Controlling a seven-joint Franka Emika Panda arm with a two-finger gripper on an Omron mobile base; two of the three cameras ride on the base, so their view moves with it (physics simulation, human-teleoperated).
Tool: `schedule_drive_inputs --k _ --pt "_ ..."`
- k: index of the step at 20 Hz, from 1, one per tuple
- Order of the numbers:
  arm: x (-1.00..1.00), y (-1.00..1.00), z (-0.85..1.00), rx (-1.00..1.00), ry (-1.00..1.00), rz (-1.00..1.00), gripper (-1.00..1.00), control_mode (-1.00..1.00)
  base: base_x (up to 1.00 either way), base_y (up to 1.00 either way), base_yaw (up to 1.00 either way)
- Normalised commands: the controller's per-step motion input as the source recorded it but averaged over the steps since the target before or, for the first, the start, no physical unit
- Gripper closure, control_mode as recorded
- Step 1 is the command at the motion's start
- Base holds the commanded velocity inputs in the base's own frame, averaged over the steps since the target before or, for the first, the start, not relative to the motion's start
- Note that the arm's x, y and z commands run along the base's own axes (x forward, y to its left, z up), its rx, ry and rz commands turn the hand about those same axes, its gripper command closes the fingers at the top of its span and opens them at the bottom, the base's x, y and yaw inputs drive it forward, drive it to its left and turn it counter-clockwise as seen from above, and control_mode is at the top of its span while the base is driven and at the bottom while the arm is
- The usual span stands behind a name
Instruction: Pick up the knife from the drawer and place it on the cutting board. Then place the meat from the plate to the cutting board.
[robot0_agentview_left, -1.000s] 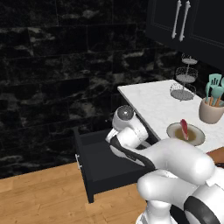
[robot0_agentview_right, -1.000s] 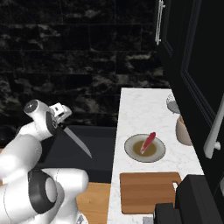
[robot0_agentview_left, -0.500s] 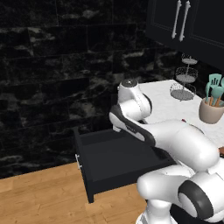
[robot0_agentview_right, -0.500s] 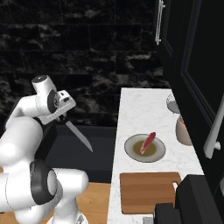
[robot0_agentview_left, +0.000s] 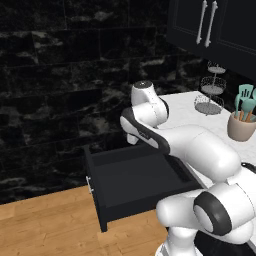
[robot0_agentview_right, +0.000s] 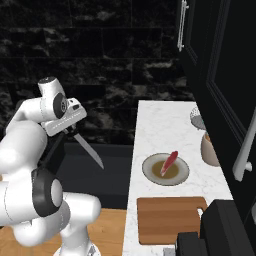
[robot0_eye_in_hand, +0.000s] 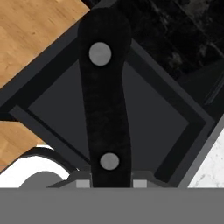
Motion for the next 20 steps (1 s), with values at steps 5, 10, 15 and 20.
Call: schedule_drive_inputs --k 5,10,15,20 --pt "-0.04 0.02 -0.08 0.00 0.05 0.00 1.00 1.00 -0.23 0.16 -0.15" --pt "0.00 0.00 0.00 0.00 0.00 0.00 1.00 1.00 -0.35 0.30 -0.81" --pt "0.00 0.00 0.00 0.00 0.00 0.00 1.00 1.00 -0.21 0.19 -0.95" --pt "0.00 0.00 0.00 0.00 0.00 0.00 1.00 1.00 0.00 -0.01 -0.97"
